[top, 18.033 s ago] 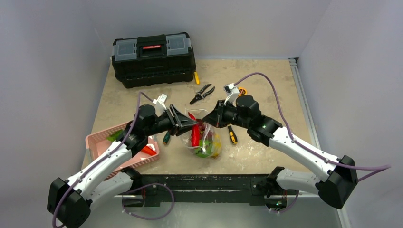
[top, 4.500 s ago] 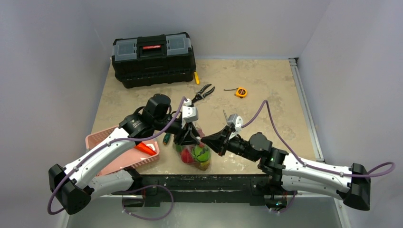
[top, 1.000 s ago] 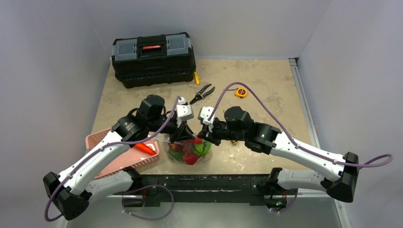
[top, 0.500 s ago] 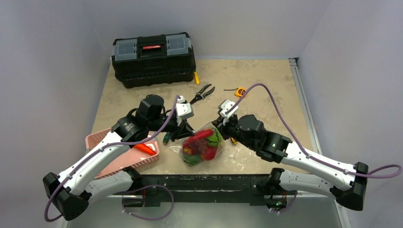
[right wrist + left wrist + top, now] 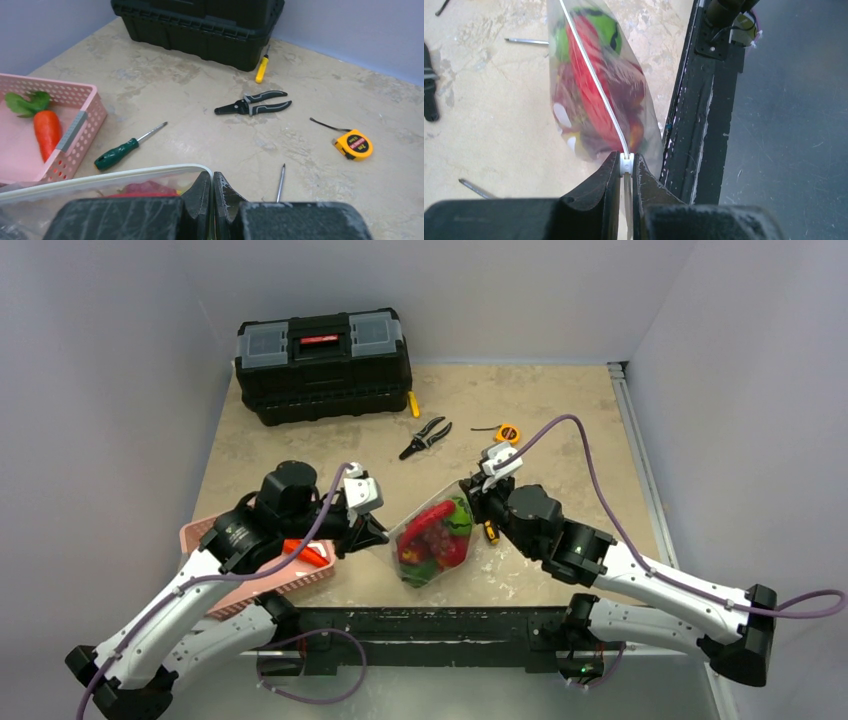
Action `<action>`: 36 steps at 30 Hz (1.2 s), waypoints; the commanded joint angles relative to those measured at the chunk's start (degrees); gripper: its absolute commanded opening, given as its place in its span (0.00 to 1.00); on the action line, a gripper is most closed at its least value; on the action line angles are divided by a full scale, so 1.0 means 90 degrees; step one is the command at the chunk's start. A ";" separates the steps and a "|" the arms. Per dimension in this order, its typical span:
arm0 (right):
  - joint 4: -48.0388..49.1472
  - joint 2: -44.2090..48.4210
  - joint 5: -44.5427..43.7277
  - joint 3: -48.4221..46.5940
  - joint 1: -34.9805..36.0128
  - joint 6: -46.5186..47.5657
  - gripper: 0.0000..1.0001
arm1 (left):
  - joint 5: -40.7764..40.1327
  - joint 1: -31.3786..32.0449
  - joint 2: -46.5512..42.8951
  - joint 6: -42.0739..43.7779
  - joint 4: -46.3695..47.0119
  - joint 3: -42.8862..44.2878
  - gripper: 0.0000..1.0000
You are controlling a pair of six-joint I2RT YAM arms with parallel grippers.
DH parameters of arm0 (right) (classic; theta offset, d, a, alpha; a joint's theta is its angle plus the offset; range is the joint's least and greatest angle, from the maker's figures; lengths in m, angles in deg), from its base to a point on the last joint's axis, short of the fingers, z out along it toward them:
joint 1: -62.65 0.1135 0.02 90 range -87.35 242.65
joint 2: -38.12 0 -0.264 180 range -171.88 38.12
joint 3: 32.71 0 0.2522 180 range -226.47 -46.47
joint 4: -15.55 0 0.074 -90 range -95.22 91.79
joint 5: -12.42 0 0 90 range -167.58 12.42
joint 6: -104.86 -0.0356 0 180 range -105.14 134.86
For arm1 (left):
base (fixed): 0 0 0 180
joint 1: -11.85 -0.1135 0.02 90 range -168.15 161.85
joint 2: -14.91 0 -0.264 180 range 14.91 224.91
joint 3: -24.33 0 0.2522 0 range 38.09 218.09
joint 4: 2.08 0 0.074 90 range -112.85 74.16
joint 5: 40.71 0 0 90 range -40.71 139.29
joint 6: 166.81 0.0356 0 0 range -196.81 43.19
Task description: Place the food in the zip-top bag and seal the zipper
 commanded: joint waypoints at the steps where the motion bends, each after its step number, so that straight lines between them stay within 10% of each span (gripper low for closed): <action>1: 0.0504 -0.0031 -0.1128 -0.0166 -0.0157 -0.0014 0.00 | -0.0096 0.0027 -0.0479 0.0079 -0.0822 -0.0238 0.00; 14: 0.0522 -0.0126 -0.0912 -0.0298 -0.0156 -0.0007 0.00 | -0.0512 0.0019 -0.1218 0.0157 -0.1277 -0.0547 0.01; 22: 0.0560 -0.0099 0.0298 -0.0414 -0.0157 0.0061 0.00 | -0.0724 0.0020 -0.1234 0.0260 -0.1345 -0.0375 0.34; 36: 0.0297 -0.0298 0.1147 -0.0647 -0.0157 -0.0190 0.00 | -0.3123 0.0027 -0.2289 -0.0239 -0.0882 0.0270 0.51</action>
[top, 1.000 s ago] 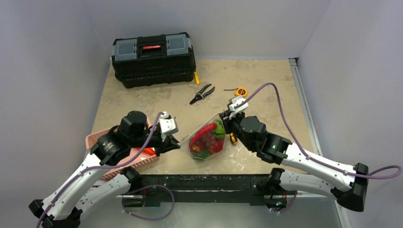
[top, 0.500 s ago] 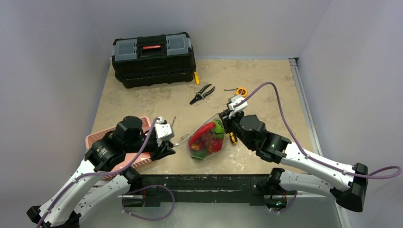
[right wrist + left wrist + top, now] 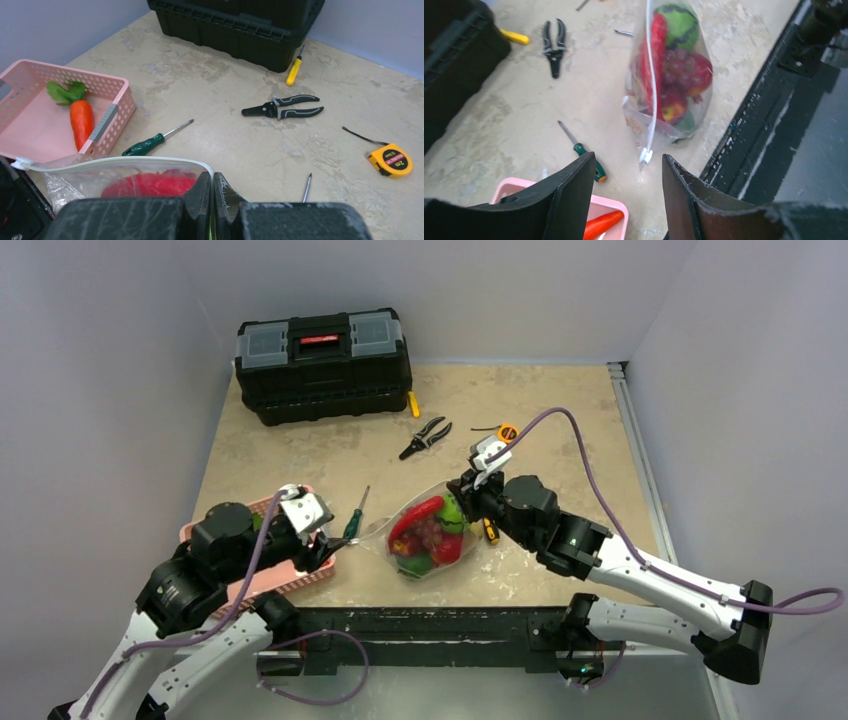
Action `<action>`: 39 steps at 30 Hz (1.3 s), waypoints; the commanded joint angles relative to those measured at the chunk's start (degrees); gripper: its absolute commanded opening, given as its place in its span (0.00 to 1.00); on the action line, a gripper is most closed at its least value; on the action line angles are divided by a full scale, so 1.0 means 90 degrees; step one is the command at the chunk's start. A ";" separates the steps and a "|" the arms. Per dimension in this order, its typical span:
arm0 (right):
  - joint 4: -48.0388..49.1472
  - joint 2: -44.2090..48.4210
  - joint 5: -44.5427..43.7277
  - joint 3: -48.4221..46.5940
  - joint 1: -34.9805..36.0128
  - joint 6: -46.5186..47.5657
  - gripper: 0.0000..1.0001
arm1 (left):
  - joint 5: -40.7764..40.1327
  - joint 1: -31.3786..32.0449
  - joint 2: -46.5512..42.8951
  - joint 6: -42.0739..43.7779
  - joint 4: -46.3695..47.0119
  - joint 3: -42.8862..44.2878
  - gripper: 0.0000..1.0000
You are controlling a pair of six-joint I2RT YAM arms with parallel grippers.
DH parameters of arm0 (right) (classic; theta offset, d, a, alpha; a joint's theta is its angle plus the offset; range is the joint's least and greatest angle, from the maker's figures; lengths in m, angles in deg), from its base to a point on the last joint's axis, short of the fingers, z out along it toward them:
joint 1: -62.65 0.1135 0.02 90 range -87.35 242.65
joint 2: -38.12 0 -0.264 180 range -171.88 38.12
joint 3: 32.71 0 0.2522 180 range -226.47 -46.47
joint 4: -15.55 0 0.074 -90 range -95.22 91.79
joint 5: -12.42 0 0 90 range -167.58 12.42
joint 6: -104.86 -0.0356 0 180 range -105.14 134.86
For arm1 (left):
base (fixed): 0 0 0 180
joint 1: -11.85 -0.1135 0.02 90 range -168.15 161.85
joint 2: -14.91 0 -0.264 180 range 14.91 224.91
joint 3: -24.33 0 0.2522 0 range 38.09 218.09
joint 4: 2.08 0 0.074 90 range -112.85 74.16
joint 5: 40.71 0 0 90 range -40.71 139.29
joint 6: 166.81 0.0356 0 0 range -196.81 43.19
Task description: Place the food in the zip-top bag and seal the zipper
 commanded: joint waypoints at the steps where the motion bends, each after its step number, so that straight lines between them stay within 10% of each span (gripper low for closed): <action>1: 0.0330 0.0101 0.0231 -0.0349 0.0001 -0.0135 0.00 | -0.0972 0.0022 -0.0328 -0.0262 0.0368 0.0277 0.52; 17: -0.0641 -0.1514 -0.0530 -0.1503 -0.0186 -0.1317 0.00 | -0.0809 0.0025 -0.0517 -0.0740 0.0527 0.0222 0.53; 30: -0.0157 -0.3894 0.0698 -0.2568 -0.1669 -0.1616 0.00 | -0.0796 0.0024 -0.1031 -0.1288 0.0087 0.0361 0.54; 39: -0.0128 -0.5344 0.1233 -0.3273 -0.2274 -0.1627 0.00 | -0.0662 0.0029 -0.1084 -0.1780 -0.0003 0.0699 0.89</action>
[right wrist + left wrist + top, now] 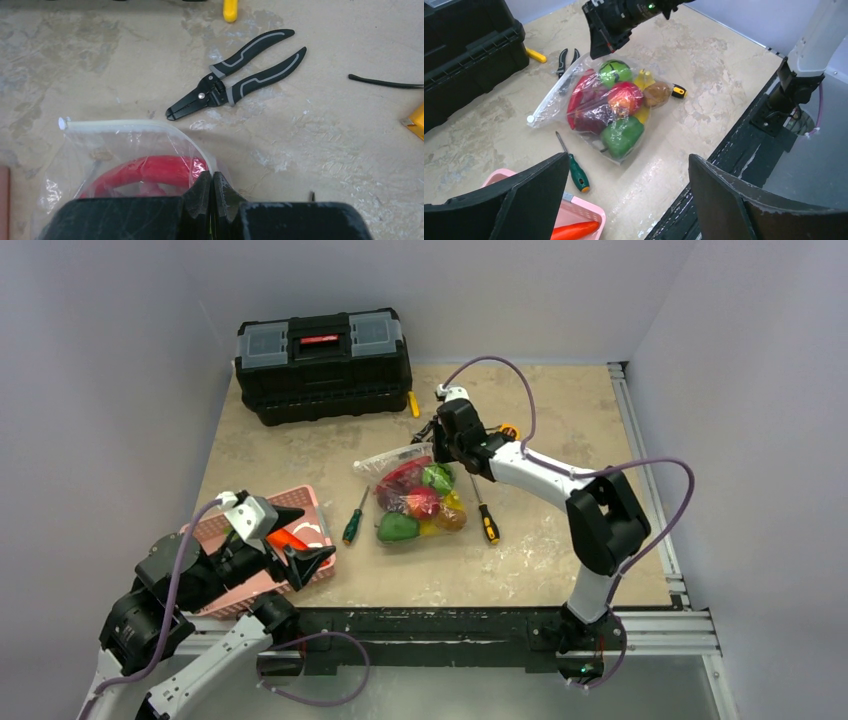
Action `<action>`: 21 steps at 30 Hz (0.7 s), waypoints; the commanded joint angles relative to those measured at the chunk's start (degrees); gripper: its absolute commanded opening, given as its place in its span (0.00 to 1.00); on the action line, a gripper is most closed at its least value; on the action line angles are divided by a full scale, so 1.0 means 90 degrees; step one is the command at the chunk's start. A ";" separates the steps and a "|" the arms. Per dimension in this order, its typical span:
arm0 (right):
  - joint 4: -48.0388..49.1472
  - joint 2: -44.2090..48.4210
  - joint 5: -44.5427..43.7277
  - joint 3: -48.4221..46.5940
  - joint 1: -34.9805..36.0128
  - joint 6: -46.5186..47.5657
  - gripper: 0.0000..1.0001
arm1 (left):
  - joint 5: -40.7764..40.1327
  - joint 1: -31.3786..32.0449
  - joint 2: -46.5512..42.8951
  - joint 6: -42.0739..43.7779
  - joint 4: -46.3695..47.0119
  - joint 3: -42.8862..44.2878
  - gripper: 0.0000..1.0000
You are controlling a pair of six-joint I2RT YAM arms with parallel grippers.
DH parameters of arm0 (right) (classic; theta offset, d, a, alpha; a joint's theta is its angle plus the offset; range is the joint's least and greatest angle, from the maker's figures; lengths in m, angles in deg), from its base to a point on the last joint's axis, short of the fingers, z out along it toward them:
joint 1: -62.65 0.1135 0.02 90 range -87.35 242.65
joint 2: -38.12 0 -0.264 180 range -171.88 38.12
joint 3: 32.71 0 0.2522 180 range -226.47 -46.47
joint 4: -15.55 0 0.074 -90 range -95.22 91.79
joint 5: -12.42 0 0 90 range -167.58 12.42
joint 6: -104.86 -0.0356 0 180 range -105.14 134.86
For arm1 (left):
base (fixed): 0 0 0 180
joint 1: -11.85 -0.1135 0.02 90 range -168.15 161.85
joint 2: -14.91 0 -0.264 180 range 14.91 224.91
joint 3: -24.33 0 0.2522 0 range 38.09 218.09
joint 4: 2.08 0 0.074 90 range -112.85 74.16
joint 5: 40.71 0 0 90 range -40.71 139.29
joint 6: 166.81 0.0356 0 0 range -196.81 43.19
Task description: Place the food in the zip-top bag and seal the zipper
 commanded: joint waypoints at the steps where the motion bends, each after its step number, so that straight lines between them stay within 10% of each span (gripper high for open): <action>1: 0.0222 -0.0241 0.0352 -0.0444 -0.0106 -0.0080 0.00 | 0.0085 0.0025 -0.0005 -0.0404 -0.0006 0.0304 0.91; 14: -0.0443 0.0830 0.0530 -0.0523 -0.0134 0.0749 0.62 | -0.1454 0.0023 -0.0205 -0.1274 -0.0170 0.0603 1.00; 21: -0.0664 0.3137 0.0449 -0.0027 -0.0132 0.0984 0.76 | -0.2239 0.0024 -0.0532 -0.1511 -0.0027 0.0850 1.00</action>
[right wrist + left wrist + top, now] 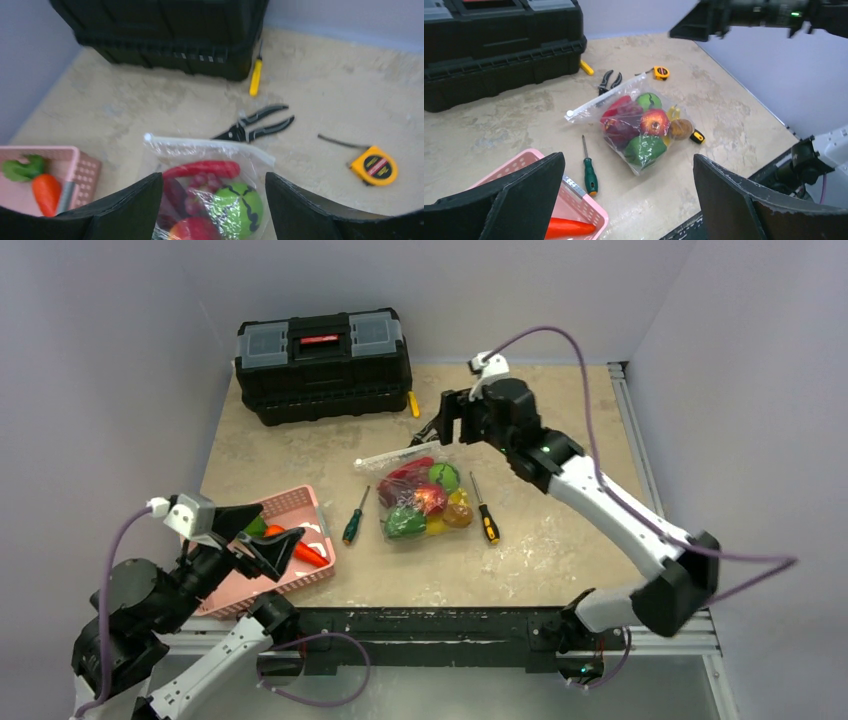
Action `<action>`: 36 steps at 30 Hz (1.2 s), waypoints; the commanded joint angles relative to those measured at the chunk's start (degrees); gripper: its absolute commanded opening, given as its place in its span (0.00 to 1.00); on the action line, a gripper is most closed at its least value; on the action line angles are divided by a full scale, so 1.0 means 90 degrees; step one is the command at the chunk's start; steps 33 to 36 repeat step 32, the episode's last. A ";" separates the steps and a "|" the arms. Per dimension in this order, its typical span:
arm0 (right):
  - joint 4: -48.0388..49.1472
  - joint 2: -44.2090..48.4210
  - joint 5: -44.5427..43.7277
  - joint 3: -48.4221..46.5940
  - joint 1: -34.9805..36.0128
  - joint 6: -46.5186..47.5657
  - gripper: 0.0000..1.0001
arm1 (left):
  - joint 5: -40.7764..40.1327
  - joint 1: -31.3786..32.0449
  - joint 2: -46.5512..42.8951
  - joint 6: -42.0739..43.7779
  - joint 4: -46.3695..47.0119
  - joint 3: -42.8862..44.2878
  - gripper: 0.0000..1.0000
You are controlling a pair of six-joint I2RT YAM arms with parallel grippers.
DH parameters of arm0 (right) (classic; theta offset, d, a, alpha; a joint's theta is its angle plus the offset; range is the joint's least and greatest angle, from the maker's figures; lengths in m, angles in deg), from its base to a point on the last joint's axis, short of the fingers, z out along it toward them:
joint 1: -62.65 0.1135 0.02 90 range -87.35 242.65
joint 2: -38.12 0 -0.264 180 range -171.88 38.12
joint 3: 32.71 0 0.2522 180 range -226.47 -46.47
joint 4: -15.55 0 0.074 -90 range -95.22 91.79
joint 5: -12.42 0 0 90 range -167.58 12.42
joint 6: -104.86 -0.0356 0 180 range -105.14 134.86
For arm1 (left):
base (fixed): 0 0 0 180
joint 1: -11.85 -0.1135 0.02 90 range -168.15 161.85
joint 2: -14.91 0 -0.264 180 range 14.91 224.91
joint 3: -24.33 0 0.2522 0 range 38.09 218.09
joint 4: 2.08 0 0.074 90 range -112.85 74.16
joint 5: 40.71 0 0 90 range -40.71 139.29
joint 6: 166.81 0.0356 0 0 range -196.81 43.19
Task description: Place the food in the zip-top bag and seal the zipper
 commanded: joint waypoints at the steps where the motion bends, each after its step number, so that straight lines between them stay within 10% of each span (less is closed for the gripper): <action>1: 0.0046 0.1721 -0.0180 0.0317 0.0016 0.0267 0.79 | -0.0635 0.0024 -0.0218 -0.0177 0.0267 0.0339 1.00; 5: -0.0152 0.3179 -0.0937 0.0688 0.0023 0.0279 0.98 | -0.1079 0.0029 -0.0499 -0.0397 0.0423 0.0325 1.00; 13: -0.0706 0.5474 -0.2107 0.0526 0.0025 0.0239 0.99 | -0.1370 0.0027 -0.0760 -0.0054 0.0648 0.0648 1.00; 36: -0.0786 0.6009 -0.3783 0.0402 0.0025 -0.0513 0.99 | -0.1647 0.0027 -0.0539 0.0398 0.0409 0.1046 0.98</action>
